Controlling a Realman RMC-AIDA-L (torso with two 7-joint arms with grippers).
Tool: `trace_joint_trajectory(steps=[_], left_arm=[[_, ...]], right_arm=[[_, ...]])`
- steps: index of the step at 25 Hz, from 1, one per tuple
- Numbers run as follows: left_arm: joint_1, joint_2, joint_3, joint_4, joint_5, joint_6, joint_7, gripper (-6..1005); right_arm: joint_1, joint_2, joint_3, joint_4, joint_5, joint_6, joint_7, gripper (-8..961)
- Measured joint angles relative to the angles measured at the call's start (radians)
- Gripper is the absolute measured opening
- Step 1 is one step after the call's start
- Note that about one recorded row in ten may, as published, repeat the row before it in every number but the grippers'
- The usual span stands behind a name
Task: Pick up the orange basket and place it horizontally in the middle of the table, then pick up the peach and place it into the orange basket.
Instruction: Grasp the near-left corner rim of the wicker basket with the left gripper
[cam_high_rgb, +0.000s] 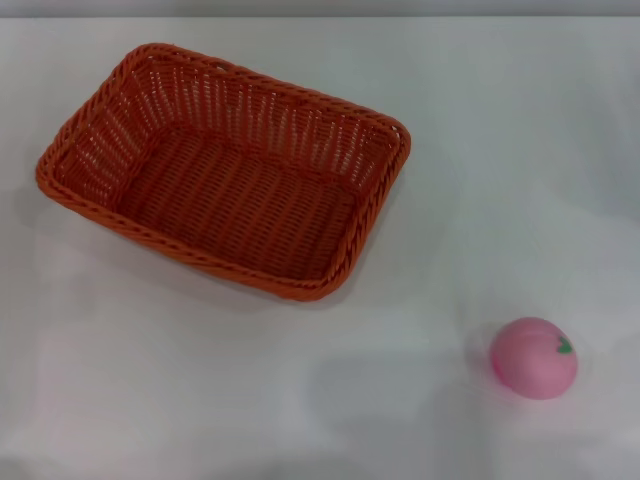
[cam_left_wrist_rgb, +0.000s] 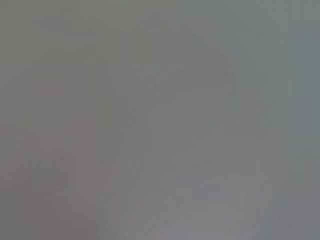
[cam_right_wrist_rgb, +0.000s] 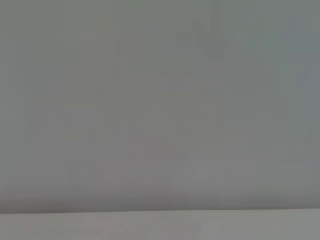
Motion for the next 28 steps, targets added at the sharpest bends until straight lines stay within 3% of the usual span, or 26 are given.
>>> trace_joint_trajectory(steps=[19, 28], left_arm=[[0.006, 0.005, 0.097, -0.011, 0.009, 0.008, -0.097, 518], [0.01, 0.005, 0.199, -0.113, 0.127, 0.078, -0.256, 517]], right_arm=[[-0.003, -0.002, -0.033, -0.001, 0.0, -0.003, 0.026, 857], [-0.036, -0.001, -0.229, -0.105, 0.0, -0.059, 0.191, 857]])
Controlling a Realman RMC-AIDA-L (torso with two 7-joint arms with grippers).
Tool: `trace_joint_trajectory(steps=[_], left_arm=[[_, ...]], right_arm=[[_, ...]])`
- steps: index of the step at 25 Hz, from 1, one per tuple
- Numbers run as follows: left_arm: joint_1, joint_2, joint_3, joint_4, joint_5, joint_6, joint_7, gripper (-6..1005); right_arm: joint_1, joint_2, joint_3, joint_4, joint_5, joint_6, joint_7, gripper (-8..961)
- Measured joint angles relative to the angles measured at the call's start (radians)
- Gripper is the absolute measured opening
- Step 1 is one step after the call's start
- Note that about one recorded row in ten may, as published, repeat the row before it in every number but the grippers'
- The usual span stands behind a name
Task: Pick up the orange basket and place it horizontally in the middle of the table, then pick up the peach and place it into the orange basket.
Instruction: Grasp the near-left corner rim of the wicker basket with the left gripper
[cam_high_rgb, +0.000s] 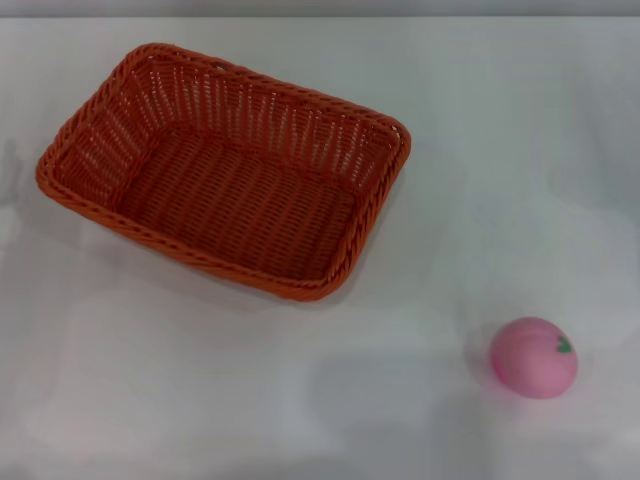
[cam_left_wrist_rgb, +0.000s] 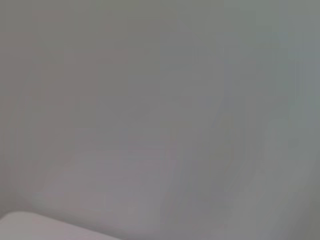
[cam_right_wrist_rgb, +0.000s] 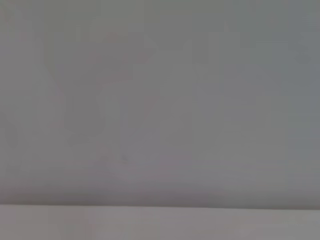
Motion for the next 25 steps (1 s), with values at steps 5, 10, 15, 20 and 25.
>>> trace_joint_trajectory(steps=[5, 10, 15, 20, 25], left_arm=[[0.013, 0.001, 0.004, -0.066, 0.098, 0.036, -0.145, 517], [0.045, -0.003, 0.006, -0.182, 0.249, 0.057, -0.35, 517], [0.095, -0.006, 0.045, -0.297, 0.314, 0.058, -0.481, 517], [0.154, -0.004, 0.094, -0.434, 0.353, 0.061, -0.611, 517], [0.199, -0.005, 0.096, -0.61, 0.537, 0.061, -0.879, 518]], right_arm=[[-0.027, -0.001, -0.063, -0.053, -0.008, -0.025, 0.08, 857], [-0.032, -0.002, -0.072, -0.074, -0.044, -0.033, 0.122, 857], [-0.032, -0.002, -0.072, -0.075, -0.048, -0.034, 0.124, 857], [-0.039, -0.002, -0.075, -0.076, -0.05, -0.035, 0.124, 857], [-0.043, -0.002, -0.094, -0.076, -0.051, -0.034, 0.13, 857]])
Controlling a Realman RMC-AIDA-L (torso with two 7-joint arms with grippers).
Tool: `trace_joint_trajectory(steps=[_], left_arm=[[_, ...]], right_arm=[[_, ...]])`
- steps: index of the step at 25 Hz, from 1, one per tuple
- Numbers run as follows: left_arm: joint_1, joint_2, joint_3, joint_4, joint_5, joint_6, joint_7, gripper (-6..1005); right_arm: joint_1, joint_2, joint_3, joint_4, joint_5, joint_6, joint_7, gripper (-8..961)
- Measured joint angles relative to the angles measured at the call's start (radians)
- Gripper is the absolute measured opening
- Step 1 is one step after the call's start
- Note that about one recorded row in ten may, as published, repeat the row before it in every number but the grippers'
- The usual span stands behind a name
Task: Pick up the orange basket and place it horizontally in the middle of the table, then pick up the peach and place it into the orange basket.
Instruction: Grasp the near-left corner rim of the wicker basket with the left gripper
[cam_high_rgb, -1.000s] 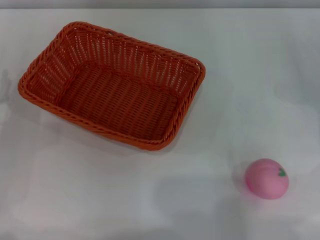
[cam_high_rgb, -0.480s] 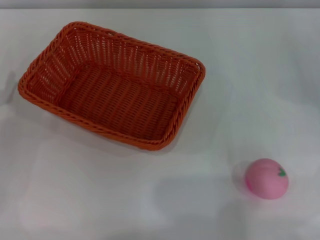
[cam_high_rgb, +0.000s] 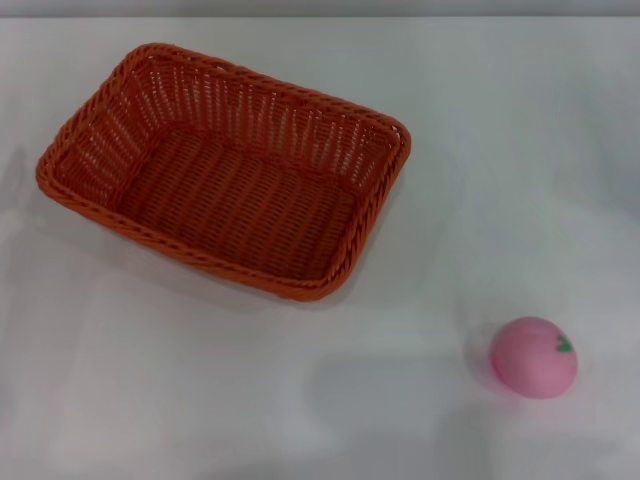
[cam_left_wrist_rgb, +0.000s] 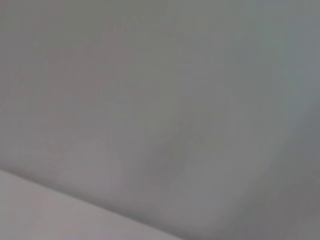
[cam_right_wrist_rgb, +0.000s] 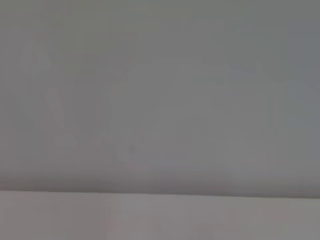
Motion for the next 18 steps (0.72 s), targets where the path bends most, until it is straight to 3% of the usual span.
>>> trace_joint_trajectory(steps=[10, 18], left_arm=[[0.013, 0.005, -0.008, -0.241, 0.319, -0.039, -0.461, 518], [-0.016, 0.008, -0.029, -0.5, 0.649, -0.187, -0.833, 517]], right_arm=[[-0.023, 0.0, -0.004, -0.029, -0.083, 0.004, 0.09, 857], [-0.052, 0.0, -0.004, -0.069, -0.156, 0.005, 0.174, 858]])
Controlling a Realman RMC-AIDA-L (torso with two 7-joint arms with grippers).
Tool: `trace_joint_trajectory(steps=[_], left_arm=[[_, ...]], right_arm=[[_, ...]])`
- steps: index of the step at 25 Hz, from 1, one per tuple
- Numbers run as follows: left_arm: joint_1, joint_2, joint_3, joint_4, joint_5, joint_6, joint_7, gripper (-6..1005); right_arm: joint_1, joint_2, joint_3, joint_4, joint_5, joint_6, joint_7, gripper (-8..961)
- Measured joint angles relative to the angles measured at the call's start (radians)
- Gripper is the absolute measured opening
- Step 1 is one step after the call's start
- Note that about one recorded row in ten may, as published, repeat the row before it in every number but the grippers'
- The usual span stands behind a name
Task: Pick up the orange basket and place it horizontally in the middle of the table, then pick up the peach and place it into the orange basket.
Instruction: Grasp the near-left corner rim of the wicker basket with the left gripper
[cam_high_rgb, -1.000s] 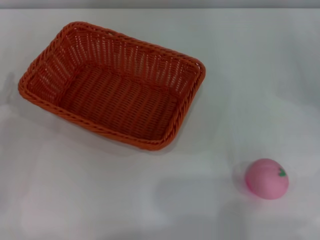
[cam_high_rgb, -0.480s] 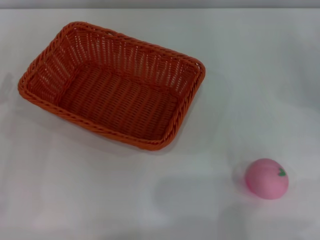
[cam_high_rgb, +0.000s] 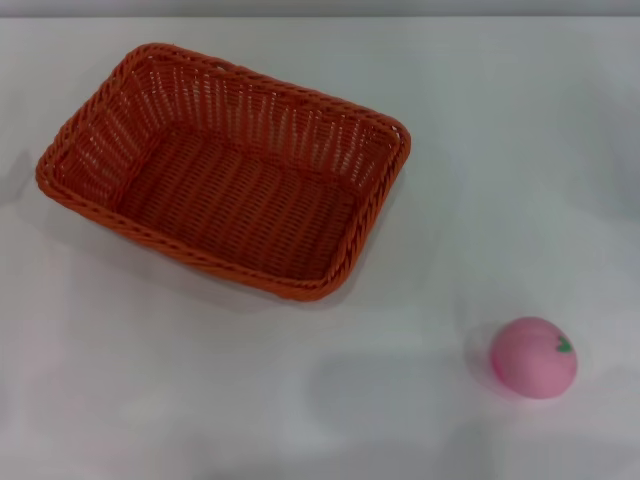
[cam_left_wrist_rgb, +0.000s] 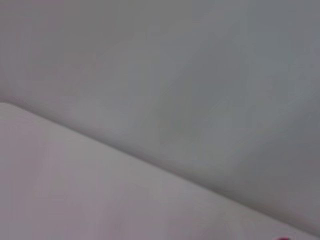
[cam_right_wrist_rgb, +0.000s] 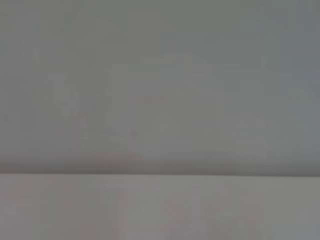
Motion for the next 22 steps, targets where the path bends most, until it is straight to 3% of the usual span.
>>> trace_joint_trajectory(steps=[3, 4, 9, 22], left_arm=[[-0.033, 0.003, -0.033, -0.034, 0.064, -0.067, -0.065, 517], [-0.088, 0.012, -0.086, -0.054, 0.141, -0.171, -0.124, 517], [-0.185, 0.034, -0.124, -0.083, 0.244, -0.313, -0.172, 518], [-0.462, 0.134, -0.125, -0.067, 0.596, -0.559, -0.263, 517]], right_arm=[[-0.01, 0.0, 0.0, -0.005, -0.007, -0.001, 0.0, 858], [-0.012, 0.0, 0.0, -0.006, -0.01, -0.002, 0.0, 858], [-0.013, -0.007, 0.0, -0.007, -0.023, -0.004, 0.001, 858], [-0.01, -0.02, 0.0, -0.011, -0.039, -0.003, 0.001, 858]])
